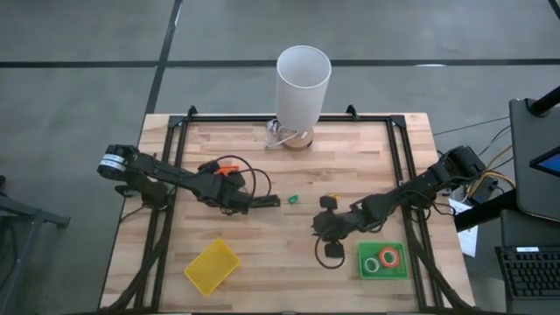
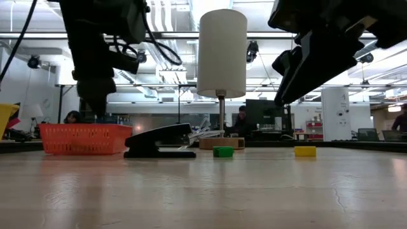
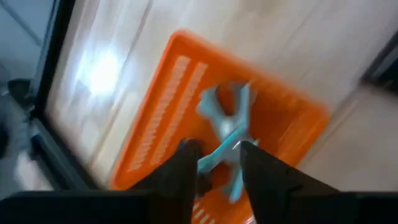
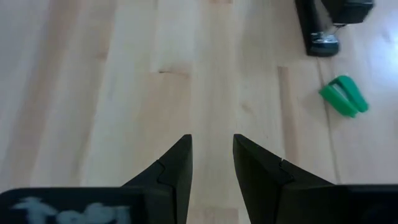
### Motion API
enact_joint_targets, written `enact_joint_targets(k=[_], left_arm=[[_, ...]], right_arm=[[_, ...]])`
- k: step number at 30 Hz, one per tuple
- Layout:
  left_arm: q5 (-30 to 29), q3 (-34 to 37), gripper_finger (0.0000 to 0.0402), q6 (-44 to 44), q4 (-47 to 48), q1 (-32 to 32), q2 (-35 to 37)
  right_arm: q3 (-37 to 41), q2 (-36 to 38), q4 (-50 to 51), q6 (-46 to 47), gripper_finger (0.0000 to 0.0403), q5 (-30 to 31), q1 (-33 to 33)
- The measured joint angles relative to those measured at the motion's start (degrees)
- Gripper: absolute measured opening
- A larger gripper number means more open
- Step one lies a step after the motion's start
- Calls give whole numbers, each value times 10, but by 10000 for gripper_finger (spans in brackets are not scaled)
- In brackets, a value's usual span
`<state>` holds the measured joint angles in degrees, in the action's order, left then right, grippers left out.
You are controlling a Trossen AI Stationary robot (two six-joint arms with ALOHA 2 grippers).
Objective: Pick and place Stapler, Stapler remover, tape
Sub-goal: Put the yellow stapler into the yellow bin
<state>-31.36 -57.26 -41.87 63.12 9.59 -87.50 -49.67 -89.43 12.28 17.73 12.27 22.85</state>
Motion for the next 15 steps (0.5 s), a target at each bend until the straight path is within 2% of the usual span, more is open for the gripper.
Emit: enact_joint_targets(k=[3, 6, 10, 15], left_arm=[[-3, -2, 143, 7, -75, 18, 0], [-30, -4, 148, 49, -206, 47, 0], [-51, -4, 146, 155, -445, 80, 0], [-34, -5, 142, 348, -780, 107, -4]], right_arm=[[0, 0, 26, -7, 109, 33, 0], [0, 0, 57, -7, 109, 61, 0], [0, 1, 83, 25, 114, 59, -10], [0, 1, 159, 44, 149, 70, -42]])
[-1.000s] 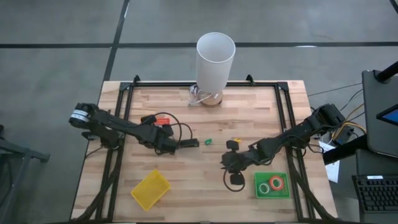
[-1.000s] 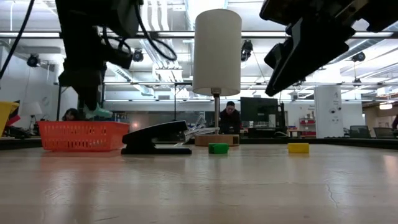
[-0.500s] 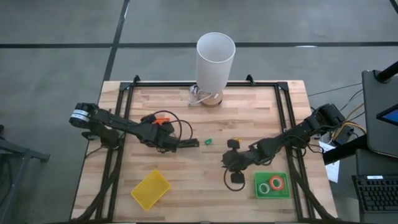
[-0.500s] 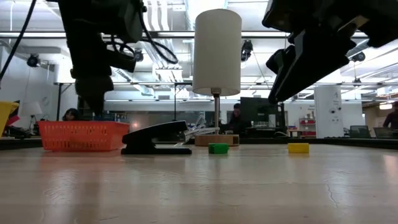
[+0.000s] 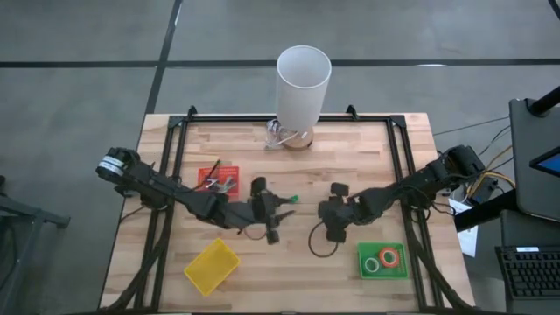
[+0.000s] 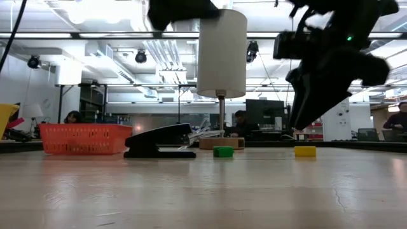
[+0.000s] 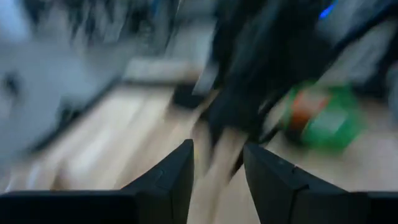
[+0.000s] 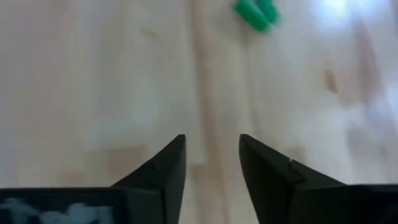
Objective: Pick and place Stapler, Stapler remover, tape
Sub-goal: Put the yellow stapler into the yellow bin
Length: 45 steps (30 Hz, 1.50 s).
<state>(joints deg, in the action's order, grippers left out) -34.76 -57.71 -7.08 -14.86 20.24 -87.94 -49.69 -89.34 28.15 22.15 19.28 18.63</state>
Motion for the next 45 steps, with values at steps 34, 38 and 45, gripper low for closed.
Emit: enact_joint_targets(k=[34, 38, 45], left_arm=[[184, 17, 133, 101, -218, 3, -7], [184, 17, 133, 101, -218, 3, -7], [184, 17, 133, 101, -218, 3, -7]], right_arm=[[53, -1, 27, -106, 208, -58, -137], [54, -1, 27, -108, 190, -67, -137], [74, -3, 14, -110, 151, -75, -138]])
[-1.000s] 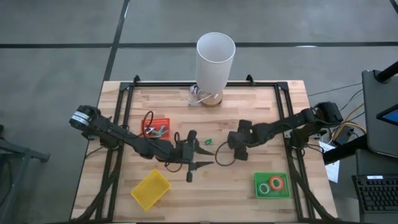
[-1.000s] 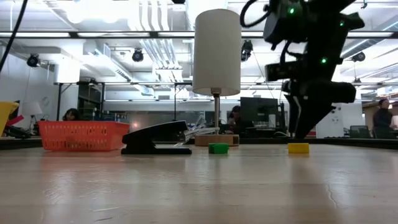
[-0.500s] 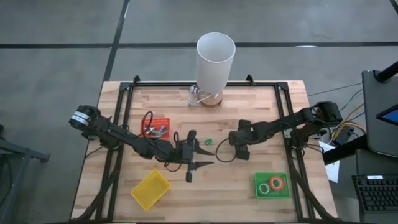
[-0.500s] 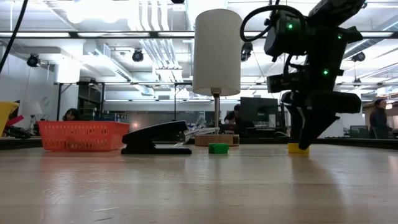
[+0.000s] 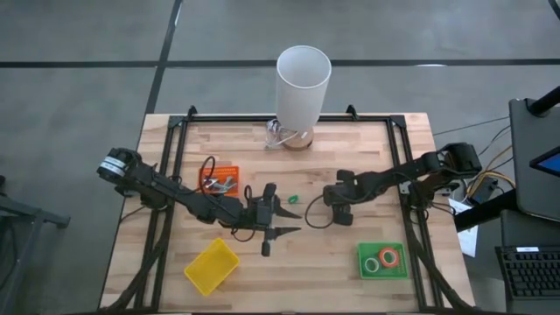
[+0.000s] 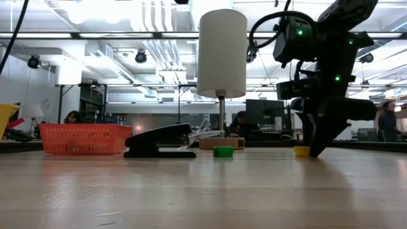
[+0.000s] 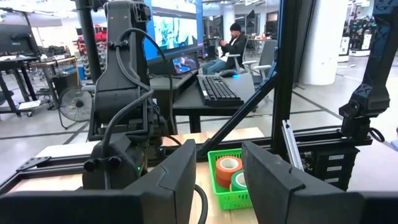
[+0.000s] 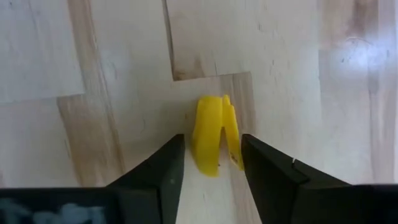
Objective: Pick and place Stapler, Stapler remover, tape
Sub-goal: Put the yellow stapler into the yellow bin
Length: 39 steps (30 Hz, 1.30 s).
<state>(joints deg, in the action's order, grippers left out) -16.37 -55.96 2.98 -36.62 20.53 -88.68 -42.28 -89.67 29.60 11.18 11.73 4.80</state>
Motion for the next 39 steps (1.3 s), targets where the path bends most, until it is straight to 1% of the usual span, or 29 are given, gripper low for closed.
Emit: enact_joint_targets(k=[15, 19, 23, 26, 28, 31, 35, 39], left_arm=[[-6, 1, 133, -6, 17, -1, 0], [-17, 1, 133, -15, 19, -1, 0], [-21, 2, 133, -41, 21, -2, 0], [-21, 2, 133, -12, 34, -2, 0], [-20, 2, 133, 30, 57, -1, 0], [-16, 2, 133, 88, 108, -1, 0], [-14, 2, 133, 97, 137, -1, -6], [3, 2, 133, 100, 129, 1, -7]], right_arm=[[7, 2, -50, 6, 68, -1, 3], [5, 2, -49, 20, 64, -10, 12], [-9, 2, -49, 34, 71, -30, 31], [-27, 2, -49, 38, 77, -37, 54], [-44, 2, -49, 38, 76, -57, 70], [-76, 3, -49, 38, 70, -111, 92], [-127, 3, -47, 41, 69, -193, 116], [-175, 3, -45, 43, 75, -244, 136]])
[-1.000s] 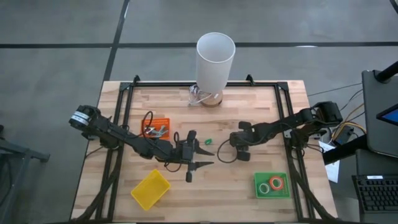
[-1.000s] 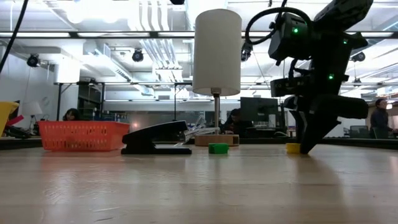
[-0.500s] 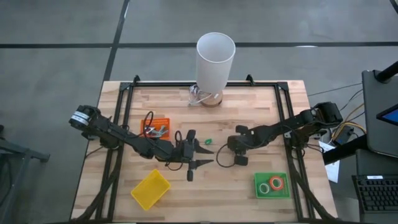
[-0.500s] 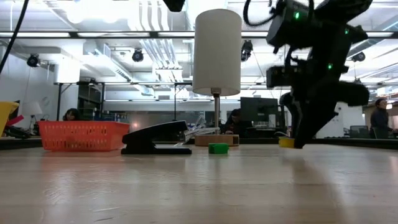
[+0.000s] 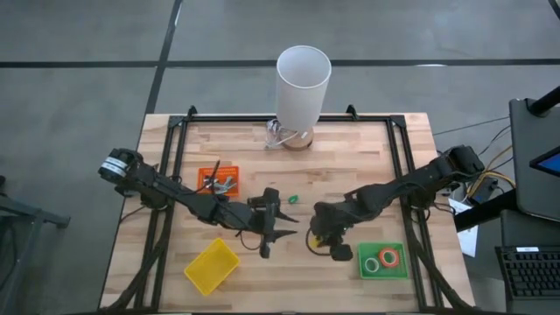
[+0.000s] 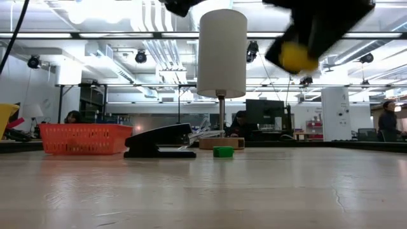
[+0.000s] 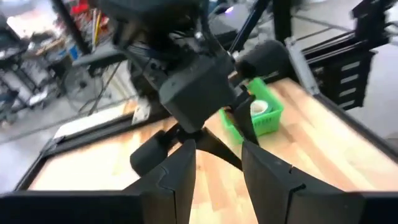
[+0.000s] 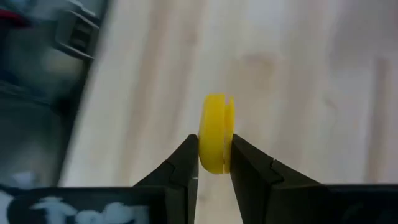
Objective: Pick and place Stapler, Stapler remover, tape
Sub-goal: Put the yellow stapler into the yellow bin
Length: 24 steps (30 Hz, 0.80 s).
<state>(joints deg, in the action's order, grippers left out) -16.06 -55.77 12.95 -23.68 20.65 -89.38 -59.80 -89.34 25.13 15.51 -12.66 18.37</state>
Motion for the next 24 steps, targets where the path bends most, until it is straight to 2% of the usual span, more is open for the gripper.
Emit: enact_joint_targets(k=[9, 12, 18, 24], left_arm=[[93, 0, 133, 89, -29, 36, 0], [96, 0, 133, 95, -57, 44, 0], [95, 0, 133, 102, -66, 43, -8], [96, -16, 133, 183, -96, 46, -32]], right_arm=[[-88, 0, 12, -20, 68, -103, 9], [-109, 0, 11, -29, 69, -130, 9], [-142, 0, 3, -54, 73, -138, 9], [-155, 0, -12, -70, 70, -145, 8]])
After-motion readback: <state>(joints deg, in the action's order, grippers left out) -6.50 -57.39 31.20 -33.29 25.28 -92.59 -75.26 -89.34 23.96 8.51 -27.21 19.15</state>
